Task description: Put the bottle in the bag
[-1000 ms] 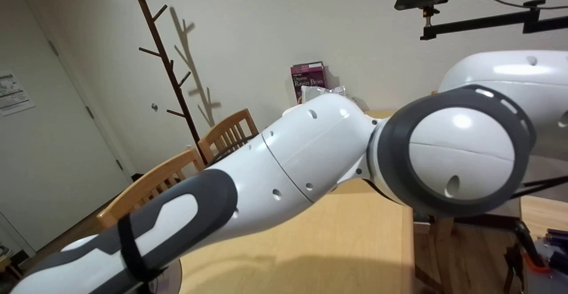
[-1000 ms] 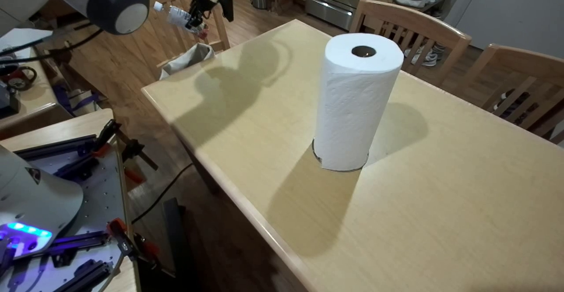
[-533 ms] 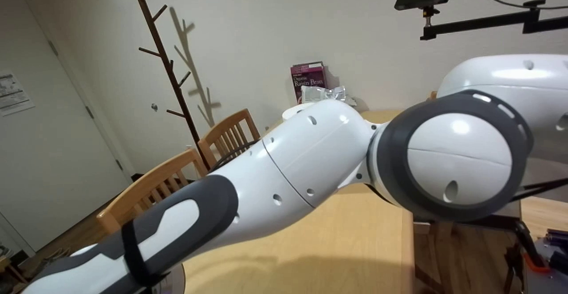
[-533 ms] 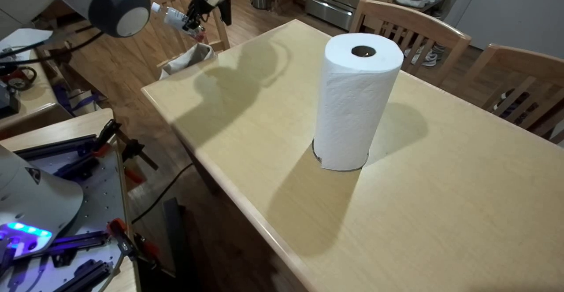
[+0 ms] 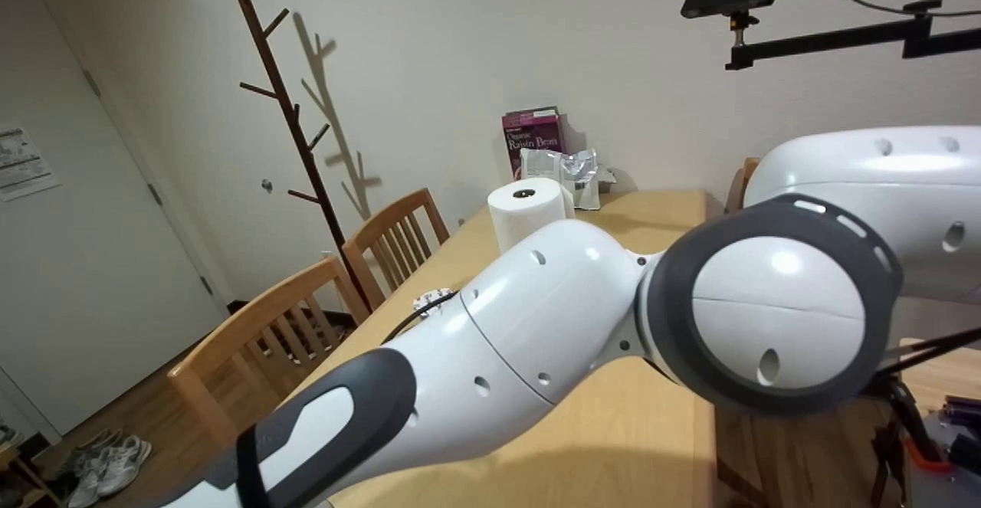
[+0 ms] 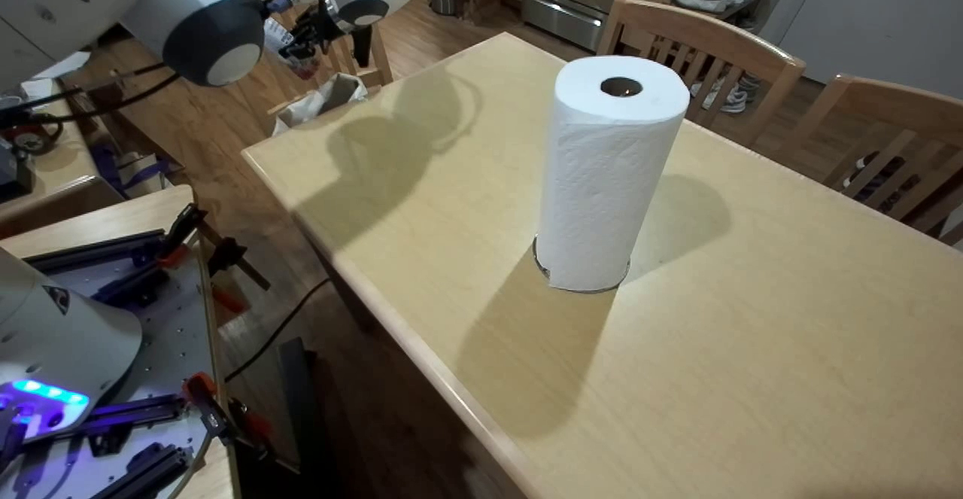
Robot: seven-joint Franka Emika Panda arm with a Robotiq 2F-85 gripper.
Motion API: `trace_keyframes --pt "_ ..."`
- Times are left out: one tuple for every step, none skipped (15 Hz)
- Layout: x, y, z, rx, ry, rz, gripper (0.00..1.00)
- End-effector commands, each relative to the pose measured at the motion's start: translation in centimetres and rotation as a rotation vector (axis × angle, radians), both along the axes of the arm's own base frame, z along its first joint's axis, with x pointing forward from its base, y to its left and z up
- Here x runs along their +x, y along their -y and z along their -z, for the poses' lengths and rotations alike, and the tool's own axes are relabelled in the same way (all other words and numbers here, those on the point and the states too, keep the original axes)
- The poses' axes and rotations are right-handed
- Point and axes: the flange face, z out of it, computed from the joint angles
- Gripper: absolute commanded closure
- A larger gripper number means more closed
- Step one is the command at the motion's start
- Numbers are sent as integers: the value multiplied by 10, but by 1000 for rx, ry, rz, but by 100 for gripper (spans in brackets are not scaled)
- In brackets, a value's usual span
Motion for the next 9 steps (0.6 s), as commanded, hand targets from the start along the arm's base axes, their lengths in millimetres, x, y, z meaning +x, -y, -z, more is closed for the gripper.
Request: trace_keyframes --pt "-3 11 8 -42 -44 -23 79" --pt "-4 12 11 -54 -47 -30 79" --pt "-6 13 13 -60 -53 -36 79" --pt "-6 14 16 -69 -49 -37 79" --pt "-6 16 19 -76 -53 -41 79" --pt "-6 17 23 -80 -53 -38 79" --pt "-6 19 25 -57 -67 -32 68" --pt "-5 19 28 -58 -73 -15 29" --pt "-4 20 29 -45 -84 -9 28"
